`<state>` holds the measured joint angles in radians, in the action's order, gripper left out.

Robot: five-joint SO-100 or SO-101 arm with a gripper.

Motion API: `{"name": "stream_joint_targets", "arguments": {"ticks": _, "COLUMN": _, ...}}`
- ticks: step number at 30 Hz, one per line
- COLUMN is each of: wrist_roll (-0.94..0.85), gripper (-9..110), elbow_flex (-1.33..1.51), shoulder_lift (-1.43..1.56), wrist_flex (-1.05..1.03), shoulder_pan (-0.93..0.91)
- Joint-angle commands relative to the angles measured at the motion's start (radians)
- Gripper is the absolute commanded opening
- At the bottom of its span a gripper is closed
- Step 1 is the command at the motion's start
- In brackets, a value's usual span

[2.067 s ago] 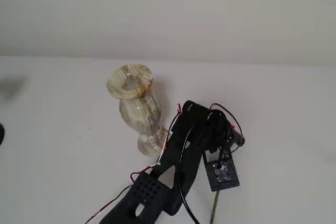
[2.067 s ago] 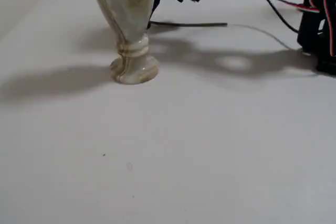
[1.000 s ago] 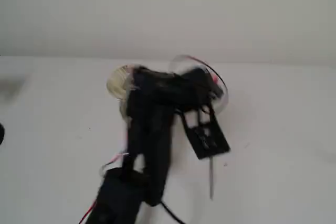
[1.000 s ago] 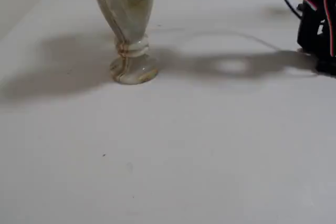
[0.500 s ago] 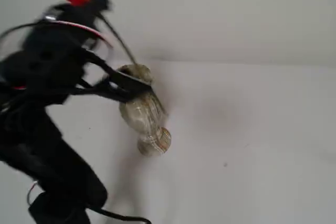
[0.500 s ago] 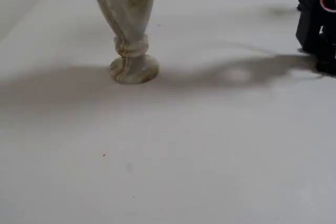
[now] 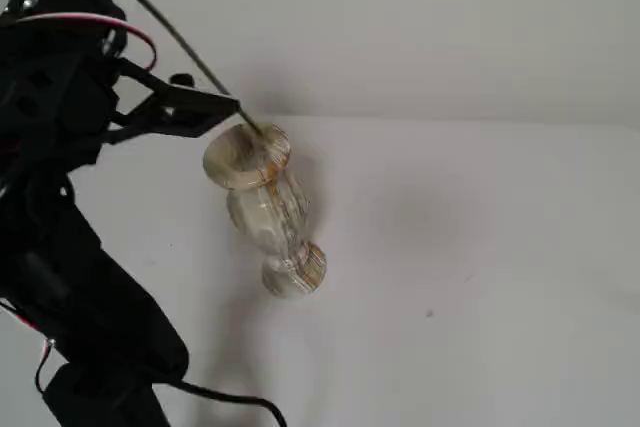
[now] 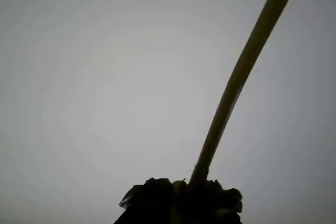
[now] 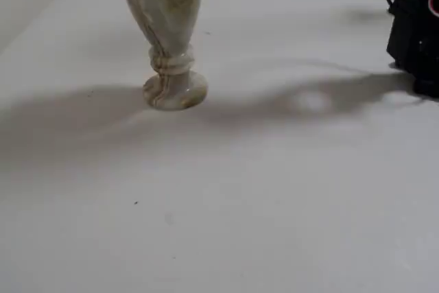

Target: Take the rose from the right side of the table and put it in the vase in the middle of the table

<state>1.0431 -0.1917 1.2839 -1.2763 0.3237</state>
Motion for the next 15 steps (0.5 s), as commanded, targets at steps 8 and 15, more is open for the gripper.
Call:
{"name": "stream_joint_targets", "arguments": {"ticks": 8, "wrist_roll": 0.012, "gripper": 0, "elbow_flex": -0.034, "shoulder_lift": -0.117, "wrist_flex": 0.015, "shoulder_pan": -0.048}}
{"name": "stream_joint_targets", "arguments": {"ticks": 15, "wrist_roll": 0.003, "gripper": 8, "elbow_flex": -0.038, "shoulder_lift": -0.199, "wrist_flex": 0.006, "shoulder_pan": -0.144}}
